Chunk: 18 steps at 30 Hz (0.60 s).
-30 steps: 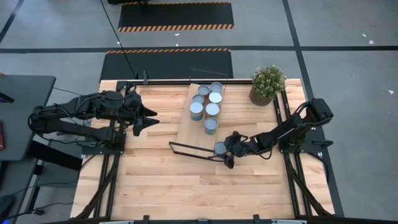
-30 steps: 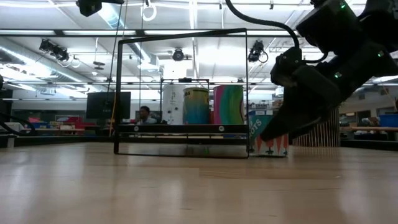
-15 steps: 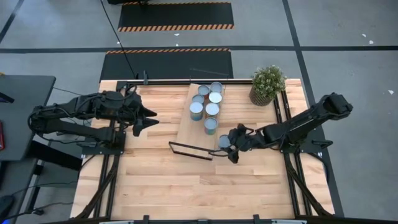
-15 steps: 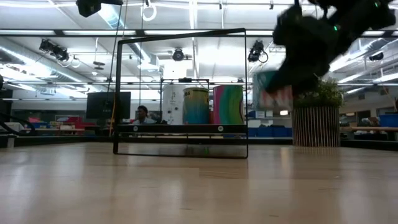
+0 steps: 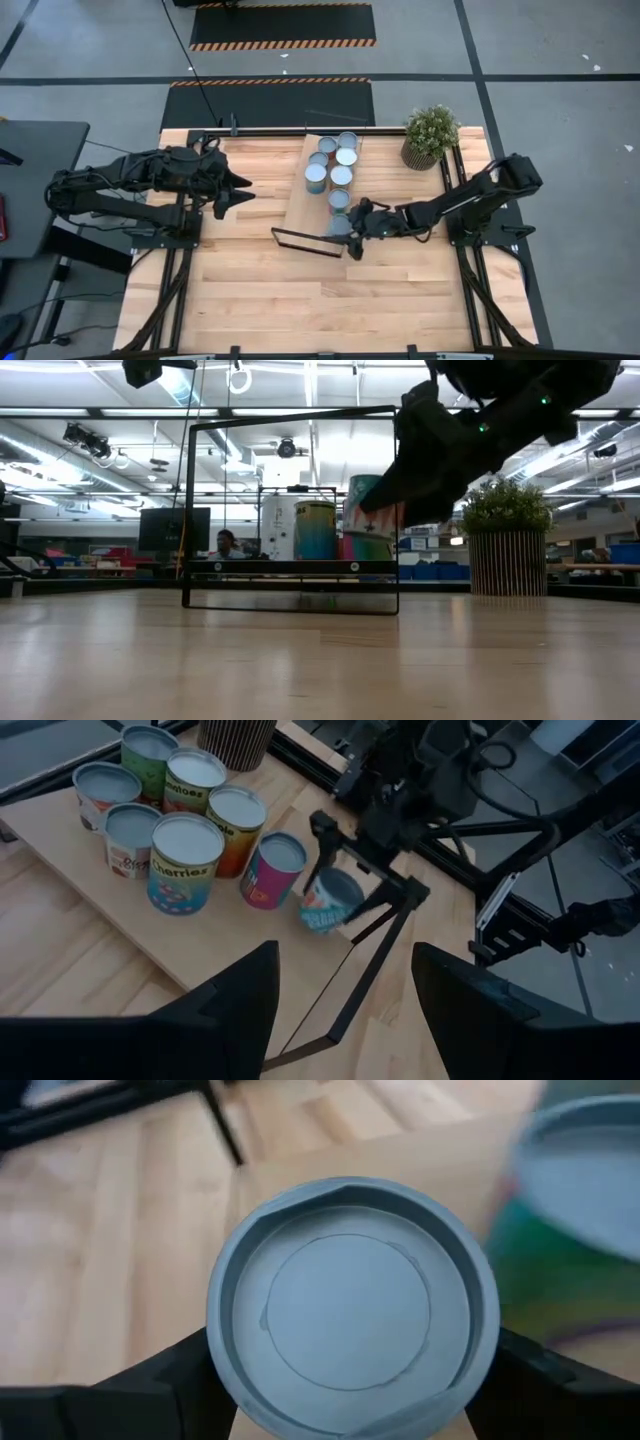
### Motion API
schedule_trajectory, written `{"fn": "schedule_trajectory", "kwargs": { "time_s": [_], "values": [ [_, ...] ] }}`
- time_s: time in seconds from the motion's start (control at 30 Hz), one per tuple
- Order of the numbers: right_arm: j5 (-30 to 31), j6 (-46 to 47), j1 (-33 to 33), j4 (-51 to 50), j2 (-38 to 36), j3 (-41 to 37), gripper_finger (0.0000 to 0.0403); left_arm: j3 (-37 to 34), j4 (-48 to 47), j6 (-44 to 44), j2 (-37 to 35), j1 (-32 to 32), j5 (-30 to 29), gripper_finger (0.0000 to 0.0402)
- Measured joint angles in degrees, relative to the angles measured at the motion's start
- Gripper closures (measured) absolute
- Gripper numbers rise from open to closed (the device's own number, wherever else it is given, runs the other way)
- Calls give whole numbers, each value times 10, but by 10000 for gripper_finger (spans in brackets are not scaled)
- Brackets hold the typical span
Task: Pick and place cans onto a shelf
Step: Put the white can on the shelf
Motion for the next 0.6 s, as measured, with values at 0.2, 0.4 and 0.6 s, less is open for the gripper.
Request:
{"fn": "schedule_trajectory", "kwargs": {
  "time_s": [0.2,0.4,0.6],
  "values": [
    [-61,10,-6,14,30,2,78,0,-6,0,0,0,0,169],
    [-82,20,-24,7,33,4,39,0,9,10,0,0,0,169],
    [-79,1,-25,0,8,8,42,0,34,34,0,-10,0,169]
  ]
}}
